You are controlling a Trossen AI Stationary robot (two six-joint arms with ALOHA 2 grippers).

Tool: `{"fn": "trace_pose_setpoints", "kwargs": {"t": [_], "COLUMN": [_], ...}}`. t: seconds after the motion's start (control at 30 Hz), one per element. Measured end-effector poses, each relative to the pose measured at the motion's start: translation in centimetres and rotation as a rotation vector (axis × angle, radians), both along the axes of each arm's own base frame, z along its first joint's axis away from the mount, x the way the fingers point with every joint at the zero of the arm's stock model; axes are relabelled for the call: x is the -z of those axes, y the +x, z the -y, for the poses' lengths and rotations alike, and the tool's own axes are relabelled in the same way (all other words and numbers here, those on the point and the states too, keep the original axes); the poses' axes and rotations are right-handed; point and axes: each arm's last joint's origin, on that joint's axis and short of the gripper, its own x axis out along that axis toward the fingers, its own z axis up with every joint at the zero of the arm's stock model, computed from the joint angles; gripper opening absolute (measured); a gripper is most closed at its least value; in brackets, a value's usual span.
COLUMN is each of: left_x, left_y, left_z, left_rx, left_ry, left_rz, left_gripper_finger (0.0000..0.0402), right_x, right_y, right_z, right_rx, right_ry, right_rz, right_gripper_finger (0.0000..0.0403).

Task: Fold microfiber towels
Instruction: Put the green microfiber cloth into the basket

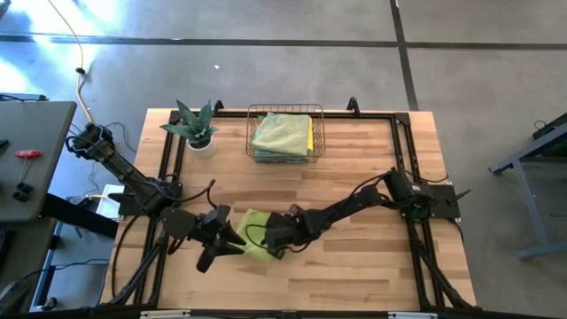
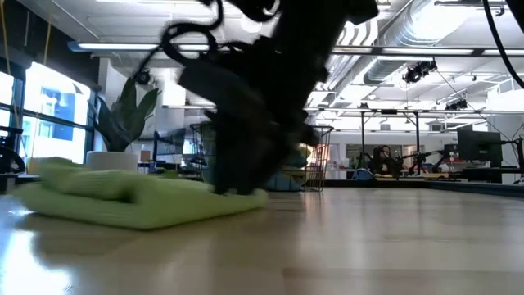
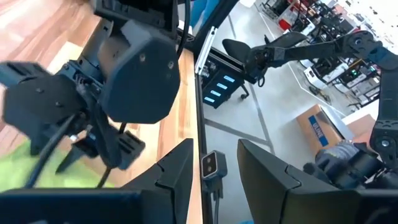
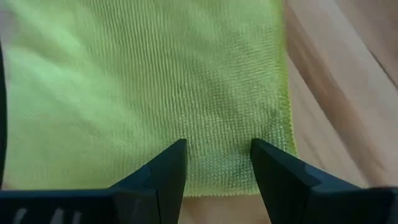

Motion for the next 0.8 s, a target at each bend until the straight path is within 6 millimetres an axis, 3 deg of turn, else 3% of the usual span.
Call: {"fn": "trace_pose_setpoints", "kwargs": {"t": [0.17,0.37,0.7,0.8], "left_x": [0.0,0.2,0.9,1.6], "left_y": [0.0,-0.1,-0.2,0.4], "left_z": [0.0,-0.1,-0.4,-0.6], "left_rx": [0.0,-0.017,-0.077,-0.096], "left_ry": [0.003,0.021,0.125,0.22], "left_rz": [0.0,-0.018,-0.059,-0.072], "left_gripper_finger": [0.0115,0.0115,0.0115,0.0115], "right_x": [0.3,-0.7,-10.1,-11.7], "right_y": [-1.8,-4.0,-8.0,-9.2], "right_z": [0.9,1.8,1.9,1.2], "right_rx": [-0.021,-0.011,0.152,0.161], "right_ry": [-0.079,-0.147,-0.08,-0.056], "right_rz": [-0.21,-0.382,-0.259,-0.214], "right_gripper_finger": [0.0171,0.0171,0.0171,0.0171]}}
